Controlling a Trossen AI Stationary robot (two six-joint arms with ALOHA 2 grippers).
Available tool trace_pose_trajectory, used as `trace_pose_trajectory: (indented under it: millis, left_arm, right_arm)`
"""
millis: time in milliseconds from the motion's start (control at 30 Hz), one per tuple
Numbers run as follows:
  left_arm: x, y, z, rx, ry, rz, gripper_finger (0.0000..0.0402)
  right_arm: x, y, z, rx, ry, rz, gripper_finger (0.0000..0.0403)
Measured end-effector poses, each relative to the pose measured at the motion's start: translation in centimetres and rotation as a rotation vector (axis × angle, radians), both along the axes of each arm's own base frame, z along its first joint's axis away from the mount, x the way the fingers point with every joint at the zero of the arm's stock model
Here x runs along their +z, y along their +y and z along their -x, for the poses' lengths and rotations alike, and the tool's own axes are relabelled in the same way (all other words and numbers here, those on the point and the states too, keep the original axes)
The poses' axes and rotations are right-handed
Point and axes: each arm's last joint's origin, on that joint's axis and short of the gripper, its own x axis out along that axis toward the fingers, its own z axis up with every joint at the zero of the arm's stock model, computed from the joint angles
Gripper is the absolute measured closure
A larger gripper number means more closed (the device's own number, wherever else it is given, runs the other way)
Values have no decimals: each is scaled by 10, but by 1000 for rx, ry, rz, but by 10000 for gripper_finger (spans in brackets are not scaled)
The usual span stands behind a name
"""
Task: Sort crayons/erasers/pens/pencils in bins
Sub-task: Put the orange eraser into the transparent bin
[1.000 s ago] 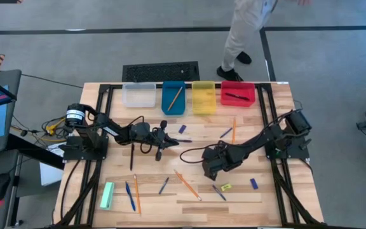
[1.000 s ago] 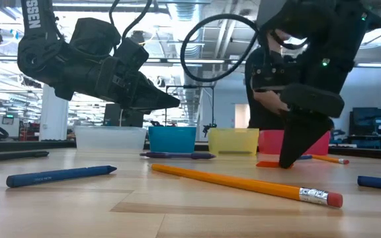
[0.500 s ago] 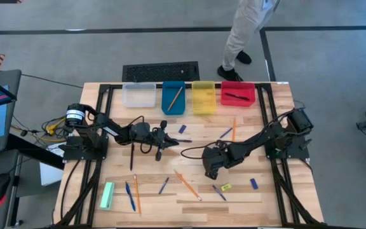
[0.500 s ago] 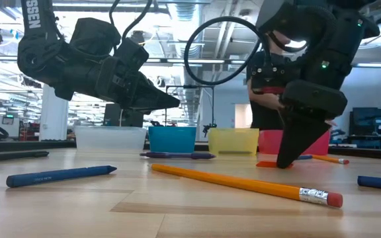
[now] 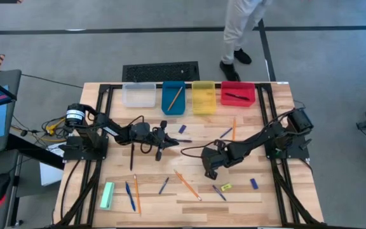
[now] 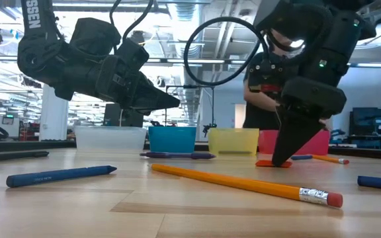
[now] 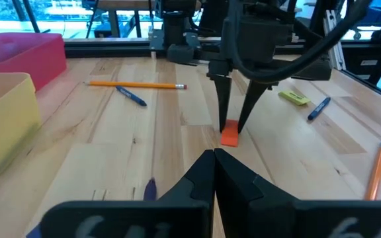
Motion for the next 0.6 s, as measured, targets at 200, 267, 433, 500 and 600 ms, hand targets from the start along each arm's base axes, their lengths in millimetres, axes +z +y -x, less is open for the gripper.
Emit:
trace_pose_trajectory:
  millis: [200,267,433,500,600]
  left_arm:
    - [1,0,-1,2,-4,8,401]
    - [1,0,-1,3,-3,16,401]
    - [1,-1,0,-21,-5,2,401]
    - [0,-2,-1,-51,-10,-55,401]
    - [-2,-7,-3,-98,3,-156,401]
  right_arm:
    - [6,-2,-6,-3,15,-48,321]
    - [6,-3,-6,-5,13,-49,322]
    - [6,-5,-7,-28,5,-63,322]
    - [7,-6,-8,-30,2,-64,322]
    - [7,-8,-9,-36,-4,-67,322]
